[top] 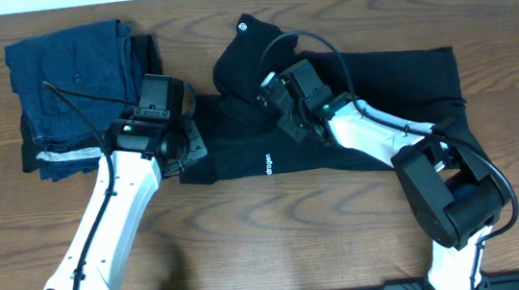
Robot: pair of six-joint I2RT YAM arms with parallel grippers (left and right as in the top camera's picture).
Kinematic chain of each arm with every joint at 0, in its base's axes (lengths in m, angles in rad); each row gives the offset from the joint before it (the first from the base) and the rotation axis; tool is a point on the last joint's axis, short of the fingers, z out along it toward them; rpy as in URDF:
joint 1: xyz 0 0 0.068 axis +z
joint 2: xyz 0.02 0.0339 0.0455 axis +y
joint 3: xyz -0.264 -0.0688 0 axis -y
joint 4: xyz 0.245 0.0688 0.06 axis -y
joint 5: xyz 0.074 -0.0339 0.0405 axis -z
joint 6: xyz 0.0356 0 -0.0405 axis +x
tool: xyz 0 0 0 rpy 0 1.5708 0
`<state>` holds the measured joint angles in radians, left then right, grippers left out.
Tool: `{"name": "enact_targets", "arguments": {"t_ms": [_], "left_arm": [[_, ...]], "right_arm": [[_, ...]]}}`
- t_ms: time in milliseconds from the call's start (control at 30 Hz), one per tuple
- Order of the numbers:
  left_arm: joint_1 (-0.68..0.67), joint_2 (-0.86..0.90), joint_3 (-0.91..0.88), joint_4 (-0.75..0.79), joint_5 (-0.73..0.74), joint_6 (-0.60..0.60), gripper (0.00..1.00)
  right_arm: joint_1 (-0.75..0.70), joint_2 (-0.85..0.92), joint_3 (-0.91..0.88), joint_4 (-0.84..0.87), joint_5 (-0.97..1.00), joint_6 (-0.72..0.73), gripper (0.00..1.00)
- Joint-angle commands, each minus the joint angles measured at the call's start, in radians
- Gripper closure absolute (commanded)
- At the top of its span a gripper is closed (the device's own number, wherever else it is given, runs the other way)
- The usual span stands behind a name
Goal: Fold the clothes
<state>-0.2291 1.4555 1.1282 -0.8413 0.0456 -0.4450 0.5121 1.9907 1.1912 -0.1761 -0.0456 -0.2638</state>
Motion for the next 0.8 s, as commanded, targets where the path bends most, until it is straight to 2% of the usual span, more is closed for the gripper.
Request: {"name": "enact_targets", "arguments": {"t_ms": [0,33,67,233,300,433,467,600,767], "left_arm": [[0.005,0.007,-0.011,-0.004,-0.009,-0.001,0.88],[0.005,0.007,-0.011,-0.004,-0.009,-0.001,0.88],[0.005,0.007,-0.011,-0.003,-0.009,-0.001,0.88],[0.005,0.007,-0.011,0.005,-0.01,-0.002,0.88],[0.005,0.007,-0.011,0.005,-0.01,-0.002,0.88],[0.005,0.008,-0.011,0.005,-0.008,-0.002,0.88],[0.005,0.008,-0.011,0.005,-0.008,-0.002,0.88],[-0.003,0.018,-0.011,0.015,-0.001,-0.002,0.88],[-0.01,0.049,-0.012,0.019,0.0,-0.002,0.88]], "right_arm": [[-0.019,-0.031,0.006,0.004,0.023,0.051,0.76],[-0.024,-0.047,0.006,0.004,0.029,0.072,0.61],[-0.031,-0.068,0.006,0.004,0.035,0.105,0.55],[-0.083,-0.217,0.006,-0.092,0.037,0.186,0.5],[-0.113,-0.279,0.006,-0.186,0.047,0.206,0.54],[-0.192,-0.348,0.006,-0.382,0.088,0.245,0.83],[-0.219,-0.351,0.006,-0.428,0.101,0.255,0.87],[-0.331,-0.332,-0.002,-0.551,0.134,0.26,0.92],[-0.458,-0.261,-0.016,-0.55,0.135,0.26,0.92]]}}
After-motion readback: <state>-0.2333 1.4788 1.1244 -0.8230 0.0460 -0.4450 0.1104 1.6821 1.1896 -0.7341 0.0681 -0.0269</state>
